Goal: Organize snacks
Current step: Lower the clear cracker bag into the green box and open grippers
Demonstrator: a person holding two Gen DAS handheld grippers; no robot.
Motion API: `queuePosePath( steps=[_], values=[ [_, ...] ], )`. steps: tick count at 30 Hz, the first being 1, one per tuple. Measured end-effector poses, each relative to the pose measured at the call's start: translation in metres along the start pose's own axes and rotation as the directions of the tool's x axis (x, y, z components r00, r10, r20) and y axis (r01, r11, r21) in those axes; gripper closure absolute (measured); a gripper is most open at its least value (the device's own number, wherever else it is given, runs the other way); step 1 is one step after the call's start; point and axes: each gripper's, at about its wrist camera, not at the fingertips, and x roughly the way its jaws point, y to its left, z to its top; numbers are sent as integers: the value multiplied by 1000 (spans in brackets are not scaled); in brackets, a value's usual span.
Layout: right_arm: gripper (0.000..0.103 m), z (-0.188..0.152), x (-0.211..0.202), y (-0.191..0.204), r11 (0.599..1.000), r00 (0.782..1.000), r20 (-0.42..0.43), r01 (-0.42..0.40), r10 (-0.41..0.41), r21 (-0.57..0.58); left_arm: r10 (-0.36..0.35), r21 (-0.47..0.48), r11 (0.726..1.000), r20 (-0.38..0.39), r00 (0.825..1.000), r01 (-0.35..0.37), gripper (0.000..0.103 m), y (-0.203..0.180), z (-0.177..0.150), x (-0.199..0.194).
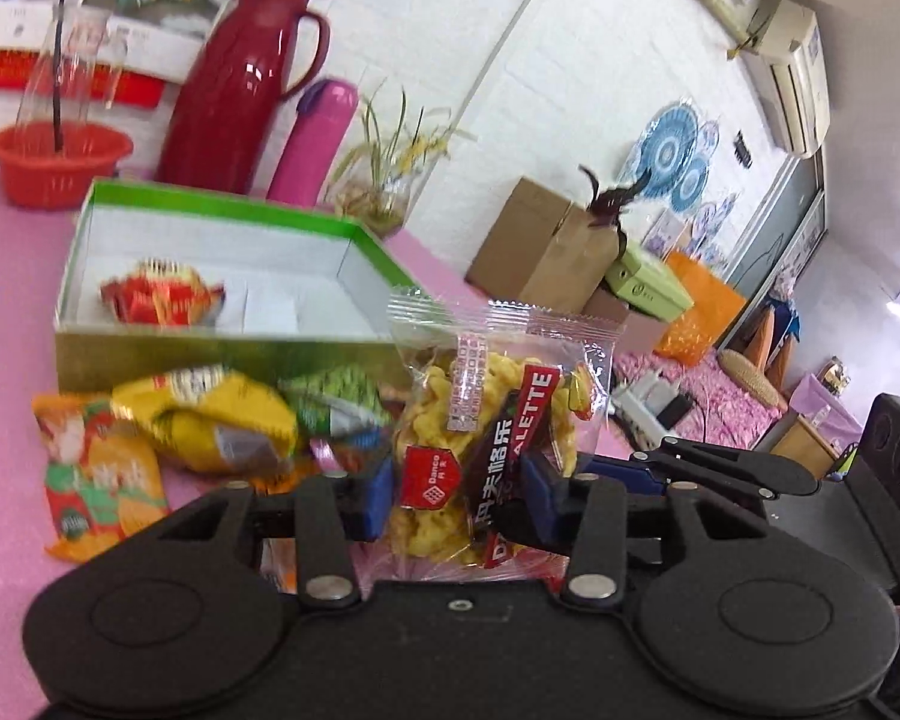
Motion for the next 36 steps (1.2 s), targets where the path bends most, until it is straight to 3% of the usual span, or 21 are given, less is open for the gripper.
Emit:
queuePosePath(
  steps=[13, 26, 27, 28, 29, 30, 31, 36],
  values=[
    [35, 58, 54, -19, 999, 996, 84, 34, -31, -37, 50, 23, 998, 103, 993, -53, 103, 26, 62, 13],
    [35, 67, 118, -53, 1000, 996, 82, 24, -23, -16, 53, -26, 998, 89, 995, -50, 103, 79, 89, 63],
    [35, 66, 123, -55, 999, 997, 77, 30, -29, -17, 62, -31, 998, 89, 994, -60, 98, 83, 88, 67],
    [34, 64, 128, -55, 998, 997, 66, 50, -48, -23, 80, -43, 996, 95, 992, -76, 71, 86, 86, 70],
    [19, 62, 134, -55, 996, 996, 53, 79, -78, -33, 95, -57, 994, 101, 990, -90, 24, 89, 85, 72],
    [5, 60, 140, -55, 993, 994, 39, 108, -106, -46, 118, -73, 991, 110, 987, -111, 7, 92, 82, 73],
    [0, 56, 143, -54, 989, 990, 32, 136, -134, -58, 138, -78, 988, 119, 983, -130, 0, 93, 80, 72],
    [0, 48, 142, -50, 986, 990, 13, 139, -138, -89, 192, -31, 981, 125, 973, -190, 0, 90, 78, 68]
  ],
)
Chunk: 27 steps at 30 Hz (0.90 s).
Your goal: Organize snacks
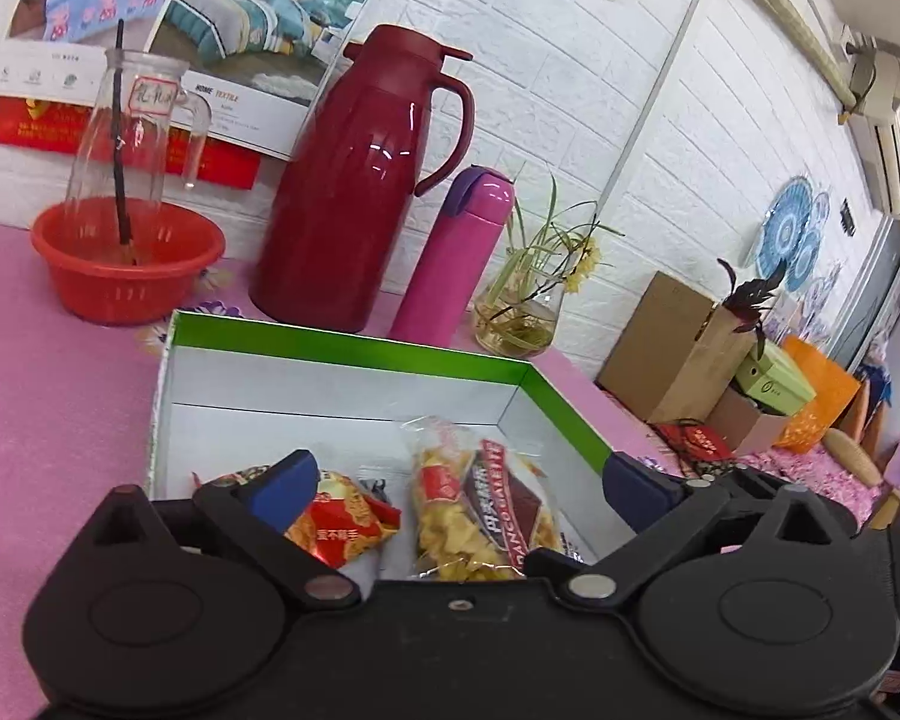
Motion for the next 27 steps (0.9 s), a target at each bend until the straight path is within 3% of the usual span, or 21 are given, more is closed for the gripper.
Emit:
queuePosePath(
  steps=[11, 22, 27],
  values=[
    [0, 10, -51, 13, 1000, 999, 50, -7, 5, 30, 13, -29, 999, 1, 1000, -13, 0, -18, -9, -51],
    [0, -12, -128, 45, 999, 998, 53, -45, 46, -24, 10, 5, 1000, -83, 997, -10, 0, -29, -57, -120],
    [0, -36, -150, 56, 995, 995, 8, -95, 95, -23, 16, 31, 999, -144, 989, -11, 0, -20, -81, -136]
  ],
)
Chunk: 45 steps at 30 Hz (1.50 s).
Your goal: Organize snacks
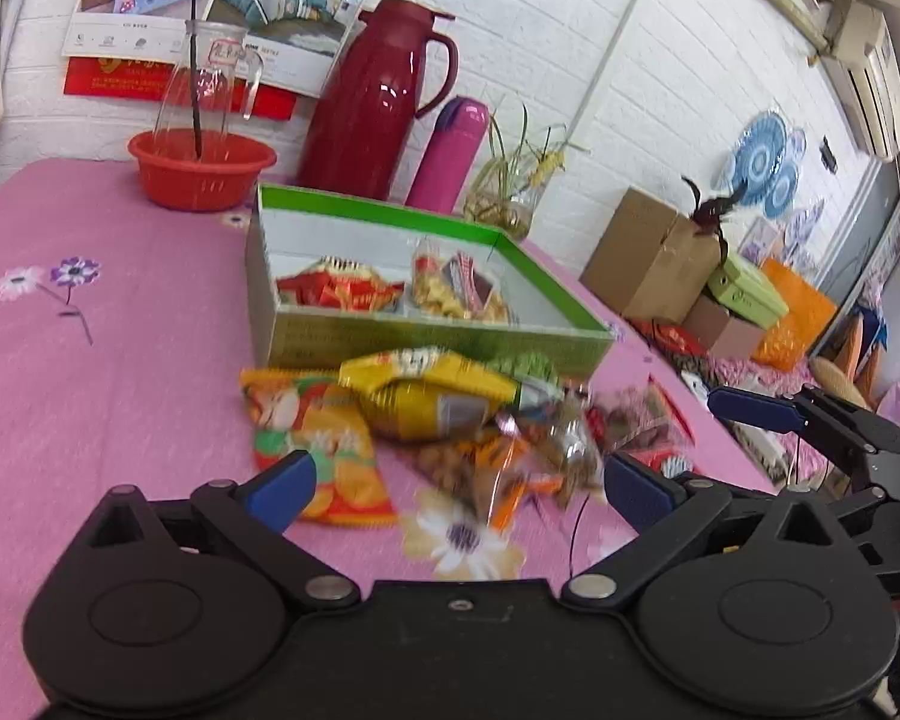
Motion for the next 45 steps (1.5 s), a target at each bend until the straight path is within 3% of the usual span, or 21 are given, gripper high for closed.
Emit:
queuePosePath(
  steps=[6, 15, 17, 25, 30, 34, 36, 38, 42, 45],
  values=[
    [0, -24, -1, 10, 998, 996, -70, -61, 62, 7, -30, 47, 998, -62, 998, 33, 0, -4, -23, 1],
    [0, -20, 29, 3, 1000, 994, -105, -30, 29, 0, -59, 20, 998, -90, 994, 61, 30, -11, -19, 31],
    [0, -20, 39, -3, 1000, 993, -119, -16, 14, -15, -82, -1, 997, -94, 992, 82, 42, -12, -13, 38],
    [0, -16, 81, -36, 1000, 977, -212, 3, -5, -11, -180, 5, 983, -98, 979, 181, 53, -33, 0, 60],
    [0, -17, 89, -40, 994, 962, -252, -109, 104, -3, -182, -38, 983, -110, 977, 179, 55, -24, 0, 62],
    [0, -21, 76, -20, 979, 953, -241, -198, 181, -49, -165, -29, 986, -121, 979, 162, 58, -19, -4, 57],
    [0, -23, 68, -9, 956, 929, -246, -291, 276, -26, -162, -23, 987, -119, 980, 161, 59, -18, -7, 54],
    [0, -24, 59, 4, 943, 919, -248, -329, 306, -55, -162, -19, 987, -120, 980, 160, 60, -17, -9, 51],
    [0, -25, 54, 15, 954, 935, -264, -274, 235, -124, -185, -29, 983, -126, 975, 183, 73, -17, -10, 45],
    [0, -23, 52, 9, 970, 951, -254, -212, 177, -120, -186, -26, 982, -107, 977, 185, 74, -17, -10, 39]
  ],
)
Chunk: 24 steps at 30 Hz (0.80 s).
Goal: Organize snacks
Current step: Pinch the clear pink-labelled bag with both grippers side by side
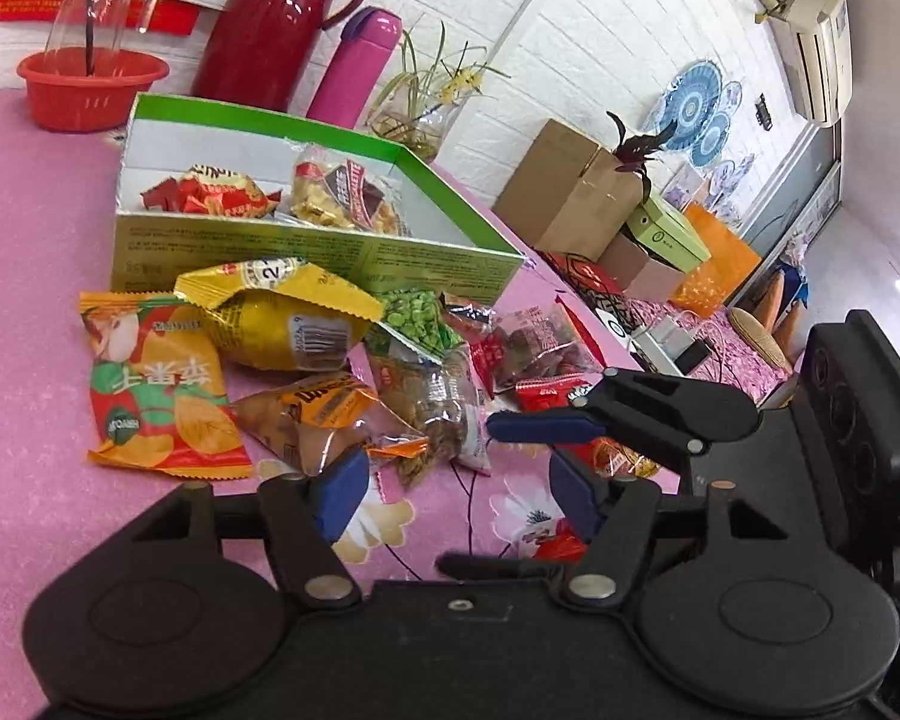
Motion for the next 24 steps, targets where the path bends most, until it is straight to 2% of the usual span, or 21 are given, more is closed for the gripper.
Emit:
queuePosePath(
  steps=[4, 6, 8, 10, 13, 16, 18, 20, 23, 24],
  values=[
    [0, 4, 4, -18, 996, 998, -14, 59, -58, 74, 72, -25, 997, 27, 997, -71, 69, 6, 0, -2],
    [0, 9, 9, -24, 994, 998, -31, 64, -62, 84, 68, -58, 996, 4, 998, -68, 72, 10, 1, 0],
    [0, 13, 14, -29, 996, 996, -46, 76, -73, 53, 18, -58, 998, -6, 1000, -18, 73, 7, 2, -1],
    [0, 18, 17, -34, 997, 995, -47, 83, -82, 1, -23, -20, 1000, -24, 999, 23, 73, -1, 0, -1],
    [0, 22, 21, -35, 992, 995, -72, 63, -71, -105, -36, -25, 999, -43, 998, 35, 75, 0, 0, 3],
    [0, 23, 27, -29, 973, 992, -86, 77, -98, -217, -56, -78, 996, -72, 996, 50, 77, 10, -1, 12],
    [0, 23, 32, -27, 959, 992, -77, 73, -98, -273, -25, -92, 996, -69, 997, 19, 76, 13, -1, 17],
    [0, 23, 38, -27, 951, 993, -69, 72, -97, -300, 7, -102, 995, -50, 999, -12, 70, 16, -2, 21],
    [0, 24, 41, -24, 963, 990, -95, 75, -103, -258, 24, -130, 991, -49, 999, -31, 67, 22, -2, 26],
    [0, 23, 39, -23, 971, 990, -114, 51, -80, -232, 26, -133, 991, -55, 998, -33, 66, 23, -3, 27]
  ],
)
